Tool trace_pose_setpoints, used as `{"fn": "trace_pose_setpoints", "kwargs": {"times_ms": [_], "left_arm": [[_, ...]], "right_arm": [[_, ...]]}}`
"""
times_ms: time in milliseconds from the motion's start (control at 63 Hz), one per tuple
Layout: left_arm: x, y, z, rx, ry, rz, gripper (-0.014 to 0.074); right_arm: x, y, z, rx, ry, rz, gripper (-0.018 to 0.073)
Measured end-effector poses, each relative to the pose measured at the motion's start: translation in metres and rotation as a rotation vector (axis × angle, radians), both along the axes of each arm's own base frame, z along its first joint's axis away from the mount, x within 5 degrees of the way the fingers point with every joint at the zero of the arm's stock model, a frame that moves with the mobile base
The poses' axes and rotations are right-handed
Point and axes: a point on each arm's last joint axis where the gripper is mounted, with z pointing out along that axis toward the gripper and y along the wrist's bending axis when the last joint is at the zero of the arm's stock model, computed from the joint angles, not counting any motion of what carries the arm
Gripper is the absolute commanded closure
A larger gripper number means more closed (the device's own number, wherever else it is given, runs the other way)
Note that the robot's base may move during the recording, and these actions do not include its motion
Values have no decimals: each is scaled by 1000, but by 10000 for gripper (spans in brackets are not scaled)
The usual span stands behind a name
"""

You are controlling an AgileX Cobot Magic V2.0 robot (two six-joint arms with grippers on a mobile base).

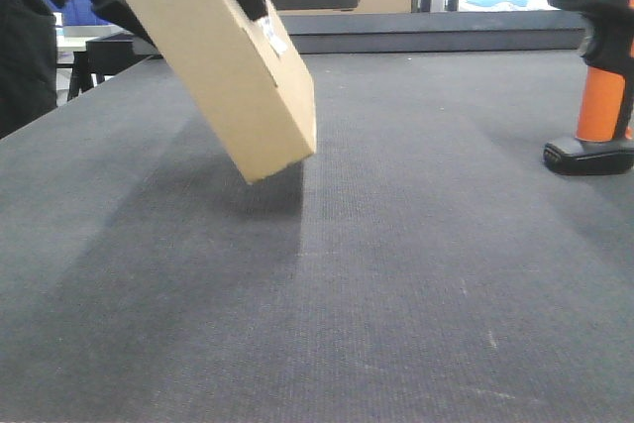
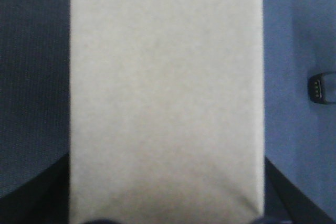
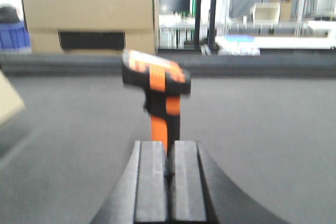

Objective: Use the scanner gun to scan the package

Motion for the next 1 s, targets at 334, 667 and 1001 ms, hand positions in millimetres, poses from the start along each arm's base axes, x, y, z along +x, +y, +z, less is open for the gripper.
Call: {"fn": "trace_pose_setpoints", "kwargs": {"times_ms": [334, 667, 1001], "left_arm": [[-2, -6, 0, -19, -1, -10, 707], [-8, -18, 1, -23, -1, -43, 707], [-7, -18, 1, -25, -11, -42, 707]], "right_arm": [[25, -1, 79, 9, 108, 12, 721], [121, -11, 58, 22, 283, -17, 721], [171, -18, 20, 50, 307, -49, 721]]}}
